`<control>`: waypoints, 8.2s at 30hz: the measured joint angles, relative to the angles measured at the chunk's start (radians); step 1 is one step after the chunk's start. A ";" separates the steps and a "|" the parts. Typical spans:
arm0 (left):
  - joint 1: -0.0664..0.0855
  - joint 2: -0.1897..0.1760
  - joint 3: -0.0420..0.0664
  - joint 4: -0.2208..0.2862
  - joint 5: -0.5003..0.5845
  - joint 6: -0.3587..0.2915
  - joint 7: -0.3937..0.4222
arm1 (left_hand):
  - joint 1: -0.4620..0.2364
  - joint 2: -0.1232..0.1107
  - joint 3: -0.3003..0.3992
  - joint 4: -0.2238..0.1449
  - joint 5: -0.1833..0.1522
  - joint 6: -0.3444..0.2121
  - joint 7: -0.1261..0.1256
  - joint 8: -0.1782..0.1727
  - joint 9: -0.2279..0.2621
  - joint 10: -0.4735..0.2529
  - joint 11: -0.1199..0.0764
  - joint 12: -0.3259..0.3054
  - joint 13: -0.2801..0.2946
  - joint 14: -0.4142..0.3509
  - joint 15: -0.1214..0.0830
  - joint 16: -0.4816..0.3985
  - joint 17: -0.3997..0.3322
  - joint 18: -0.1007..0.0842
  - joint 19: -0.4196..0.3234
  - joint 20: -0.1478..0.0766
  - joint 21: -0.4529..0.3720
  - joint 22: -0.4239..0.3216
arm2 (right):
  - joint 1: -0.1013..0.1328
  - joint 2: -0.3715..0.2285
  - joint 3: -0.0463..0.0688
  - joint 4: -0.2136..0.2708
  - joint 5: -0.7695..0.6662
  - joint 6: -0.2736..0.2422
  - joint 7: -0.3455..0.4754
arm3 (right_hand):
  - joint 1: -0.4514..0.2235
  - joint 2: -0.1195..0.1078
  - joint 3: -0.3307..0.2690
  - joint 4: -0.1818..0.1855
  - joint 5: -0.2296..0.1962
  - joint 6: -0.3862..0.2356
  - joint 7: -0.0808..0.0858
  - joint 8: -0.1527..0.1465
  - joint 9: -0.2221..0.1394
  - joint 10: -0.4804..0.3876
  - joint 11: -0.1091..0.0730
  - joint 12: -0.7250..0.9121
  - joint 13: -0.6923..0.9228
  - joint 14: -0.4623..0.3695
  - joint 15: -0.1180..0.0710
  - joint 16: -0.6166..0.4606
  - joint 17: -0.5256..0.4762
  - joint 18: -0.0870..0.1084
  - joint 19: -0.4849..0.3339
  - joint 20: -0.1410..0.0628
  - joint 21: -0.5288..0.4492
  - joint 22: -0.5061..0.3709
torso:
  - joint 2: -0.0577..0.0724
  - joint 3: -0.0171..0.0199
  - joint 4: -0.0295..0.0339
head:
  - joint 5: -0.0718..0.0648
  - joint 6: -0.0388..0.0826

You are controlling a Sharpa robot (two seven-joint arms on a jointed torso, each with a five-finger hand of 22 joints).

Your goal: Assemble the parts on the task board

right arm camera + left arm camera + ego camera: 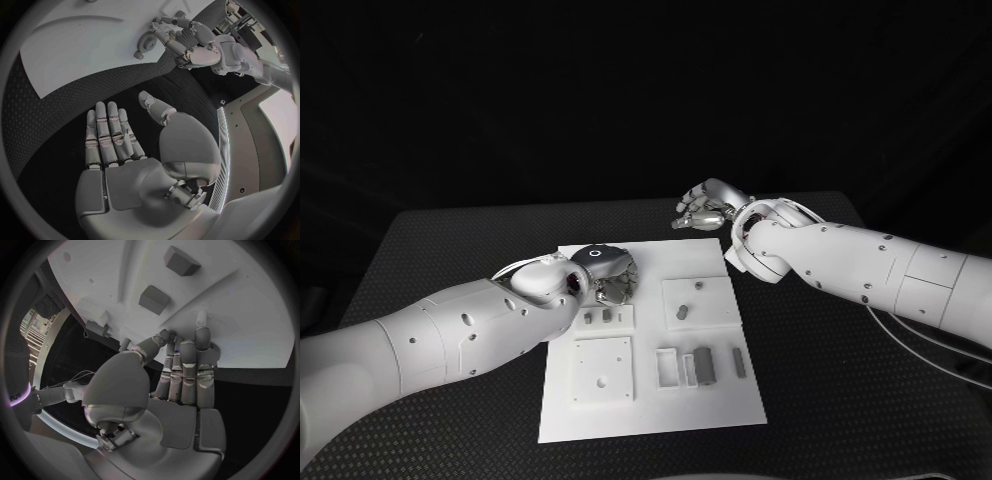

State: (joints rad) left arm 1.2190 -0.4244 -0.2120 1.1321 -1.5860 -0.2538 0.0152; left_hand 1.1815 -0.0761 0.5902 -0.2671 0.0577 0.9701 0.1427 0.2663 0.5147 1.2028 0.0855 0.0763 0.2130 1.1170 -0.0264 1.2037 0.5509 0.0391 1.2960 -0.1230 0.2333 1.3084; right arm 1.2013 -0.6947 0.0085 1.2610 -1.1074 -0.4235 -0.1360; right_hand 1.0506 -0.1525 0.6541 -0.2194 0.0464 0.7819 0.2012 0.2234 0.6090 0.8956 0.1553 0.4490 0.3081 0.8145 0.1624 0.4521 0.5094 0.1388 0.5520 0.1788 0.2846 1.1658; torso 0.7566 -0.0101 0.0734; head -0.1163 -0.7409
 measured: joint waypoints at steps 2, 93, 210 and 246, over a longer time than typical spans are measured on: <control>0.000 0.001 0.000 0.000 -0.001 0.001 0.000 | 0.000 0.000 0.002 -0.002 0.000 0.000 0.000 0.004 -0.001 0.000 0.000 0.000 0.000 0.002 0.002 0.001 0.000 0.000 0.000 0.000 0.000 0.000 | 0.000 0.000 0.000 0.000 0.000 0.001 0.000 | 0.000 0.000 0.000 0.000 0.000 0.000 0.000 0.000 0.000 0.000 0.000 0.000 0.000 0.000 0.000 0.000 0.000 0.000 0.000 0.000 0.000 0.001 | 0.000 0.0001 0.0001 | 0.000 0.000; -0.021 -0.176 0.090 0.128 0.059 -0.011 0.019 | 0.045 0.010 0.046 -0.016 -0.001 0.051 -0.020 0.024 -0.012 0.071 -0.022 0.000 0.009 0.041 -0.020 0.019 0.001 -0.002 0.017 -0.014 0.031 -0.001 | 0.000 -0.005 0.000 -0.008 0.006 0.007 0.002 | -0.004 -0.004 -0.008 0.008 0.000 -0.001 0.001 0.000 -0.005 0.003 0.004 -0.008 -0.023 0.004 0.003 -0.012 -0.001 0.000 0.000 0.000 -0.012 0.007 | -0.001 -0.0014 0.0026 | 0.008 -0.004; -0.018 -0.164 0.038 0.094 0.065 0.032 -0.003 | -0.001 -0.049 0.014 -0.006 -0.005 -0.131 0.005 -0.054 -0.055 -0.021 0.012 -0.007 -0.008 -0.010 0.009 0.016 -0.001 0.000 -0.033 0.007 0.010 -0.001 | 0.000 -0.013 0.000 -0.011 0.009 0.011 0.002 | -0.004 -0.004 -0.011 0.011 0.000 -0.006 -0.001 0.000 -0.009 0.007 0.000 -0.012 -0.042 0.004 0.003 -0.023 -0.002 0.000 0.000 0.000 -0.023 0.013 | 0.000 -0.0006 -0.0009 | 0.006 -0.011; -0.021 -0.374 0.091 0.053 0.767 -0.006 0.046 | -0.025 -0.046 0.003 0.016 -0.005 -0.102 0.041 -0.017 -0.038 -0.064 0.029 0.000 -0.003 -0.096 0.034 -0.084 -0.056 0.007 -0.129 0.041 -0.082 -0.014 | -0.024 -0.132 -0.040 0.084 -0.400 0.196 0.119 | 0.032 0.002 -0.001 -0.046 0.000 0.066 -0.022 0.035 -0.008 0.120 -0.038 0.008 -0.096 0.208 -0.092 0.051 0.066 0.047 0.211 -0.013 0.002 0.030 | -0.001 -0.0015 0.0007 | -0.014 0.019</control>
State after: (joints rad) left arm 1.1977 -0.7987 -0.1206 1.1849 -0.8193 -0.2597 0.0608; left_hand 1.1561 -0.1224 0.5930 -0.2510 0.0531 0.8684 0.1838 0.2488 0.4766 1.1390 0.1141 0.0764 0.2099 1.0210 0.0074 1.1195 0.4951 0.0464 1.1674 -0.0821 0.1514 1.2945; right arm 1.1773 -0.8267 -0.0311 1.3446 -1.5072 -0.2271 -0.0172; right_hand 1.0824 -0.1502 0.6529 -0.2650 0.0464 0.8474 0.1792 0.2588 0.6005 1.0153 0.1178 0.4569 0.2125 1.0223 0.0703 0.5033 0.5752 0.1862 0.7626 0.1658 0.2866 1.1958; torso 0.7556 -0.0116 0.0741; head -0.1307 -0.7223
